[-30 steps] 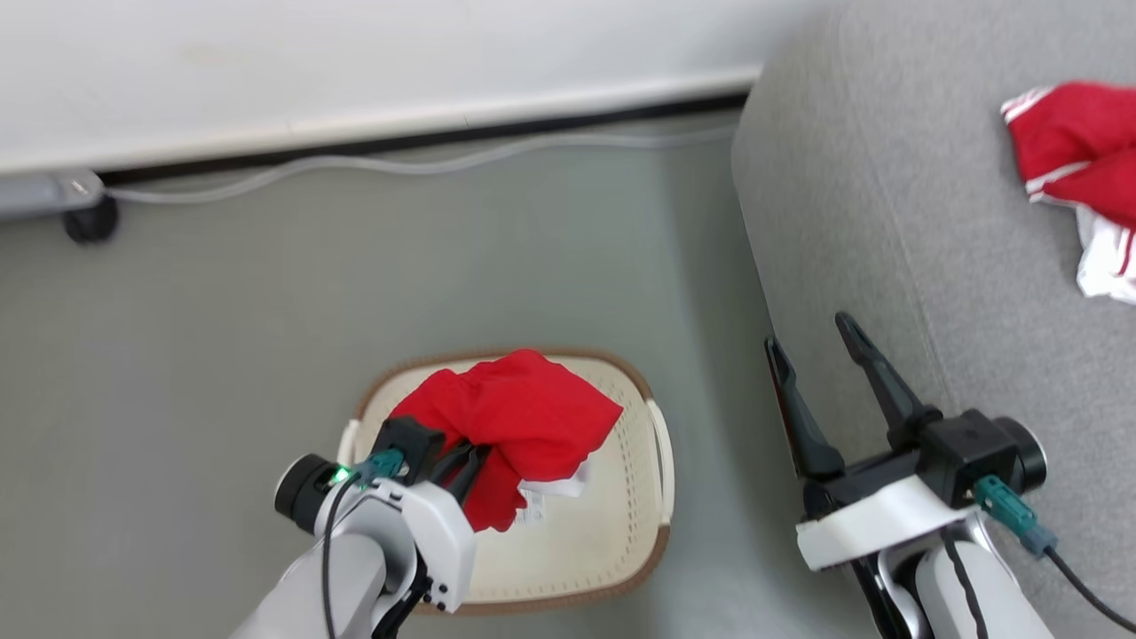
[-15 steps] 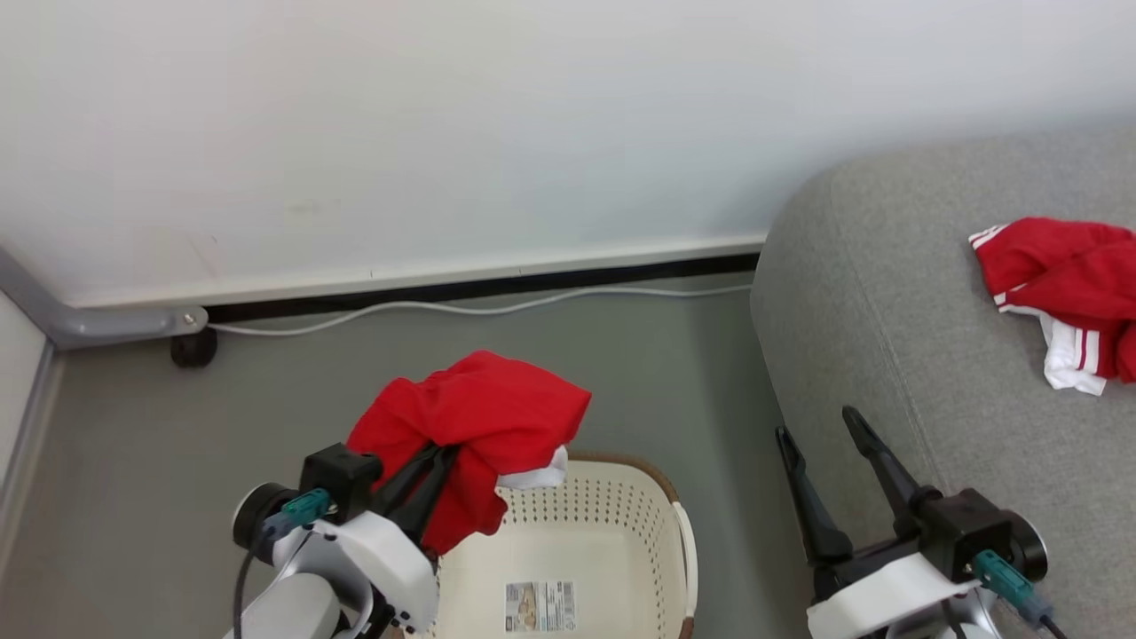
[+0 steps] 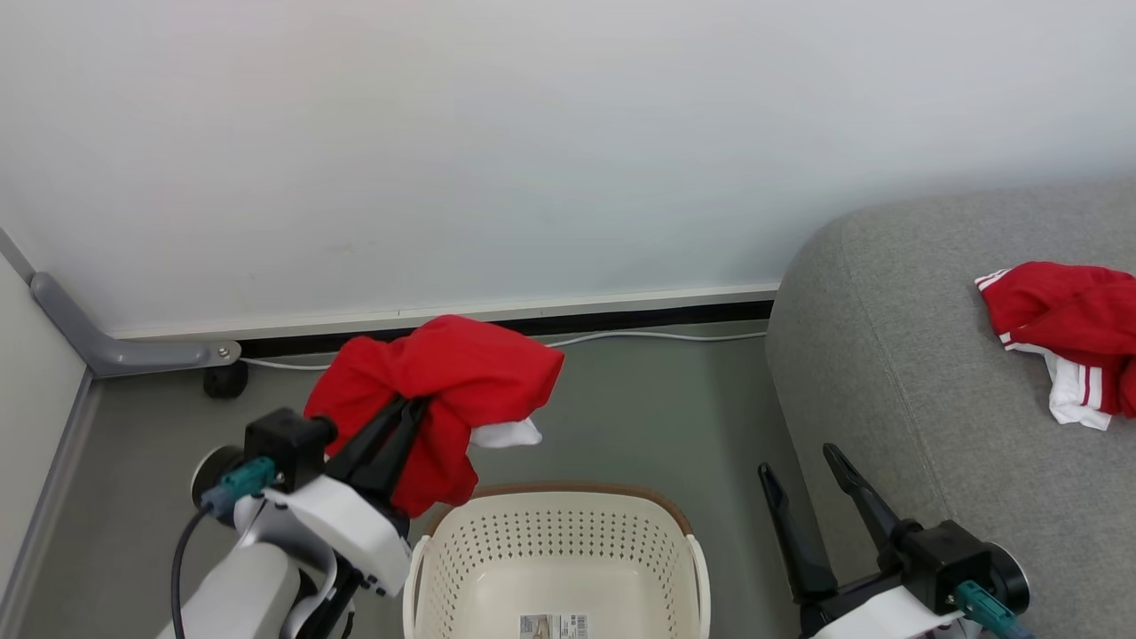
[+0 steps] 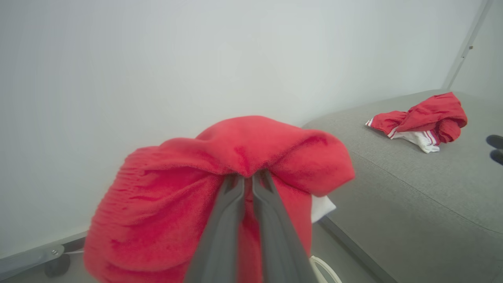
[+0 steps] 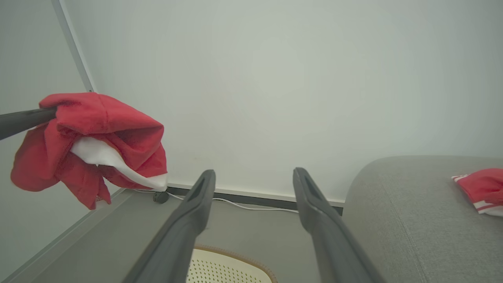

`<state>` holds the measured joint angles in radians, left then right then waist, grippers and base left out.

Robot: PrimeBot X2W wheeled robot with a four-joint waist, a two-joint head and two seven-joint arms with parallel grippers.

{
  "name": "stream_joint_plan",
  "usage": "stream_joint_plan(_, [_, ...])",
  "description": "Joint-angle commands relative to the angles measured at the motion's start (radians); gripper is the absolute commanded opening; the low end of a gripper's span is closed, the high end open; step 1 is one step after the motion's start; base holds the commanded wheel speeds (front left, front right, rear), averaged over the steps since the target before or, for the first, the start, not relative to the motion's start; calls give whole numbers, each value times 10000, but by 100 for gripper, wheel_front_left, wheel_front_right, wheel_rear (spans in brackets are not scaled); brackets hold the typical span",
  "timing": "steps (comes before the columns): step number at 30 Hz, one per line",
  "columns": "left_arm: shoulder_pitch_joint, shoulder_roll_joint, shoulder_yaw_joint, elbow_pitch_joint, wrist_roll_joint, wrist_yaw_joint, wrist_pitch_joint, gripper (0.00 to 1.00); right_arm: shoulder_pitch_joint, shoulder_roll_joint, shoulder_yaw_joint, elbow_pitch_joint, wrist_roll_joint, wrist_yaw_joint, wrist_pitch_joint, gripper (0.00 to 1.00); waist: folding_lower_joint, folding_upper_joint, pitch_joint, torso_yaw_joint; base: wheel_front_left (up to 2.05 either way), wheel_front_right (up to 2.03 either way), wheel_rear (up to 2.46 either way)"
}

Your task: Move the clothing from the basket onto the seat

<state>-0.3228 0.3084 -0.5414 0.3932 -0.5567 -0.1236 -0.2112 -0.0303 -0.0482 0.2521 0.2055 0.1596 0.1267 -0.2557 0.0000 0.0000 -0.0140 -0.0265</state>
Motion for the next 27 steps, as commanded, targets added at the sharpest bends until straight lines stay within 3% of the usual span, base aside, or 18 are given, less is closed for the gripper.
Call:
stream_joint_plan(1, [-792, 349, 479, -546, -158, -51, 273, 0, -173, -20, 252, -276, 75, 40, -61, 100, 0, 0, -27, 24, 0, 0, 0])
stream_joint_plan(15, [-1665, 516, 638, -2481, -560, 577, 2117, 0, -288, -20, 509, -459, -28, 40, -61, 100, 0, 0, -41, 123, 0, 0, 0])
stream_joint_plan(27, [-1687, 286, 320, -2768, -706, 711, 2587, 0, -1256, -360, 1383, -795, -1185, 40, -61, 100, 0, 0, 62, 299, 0, 0, 0])
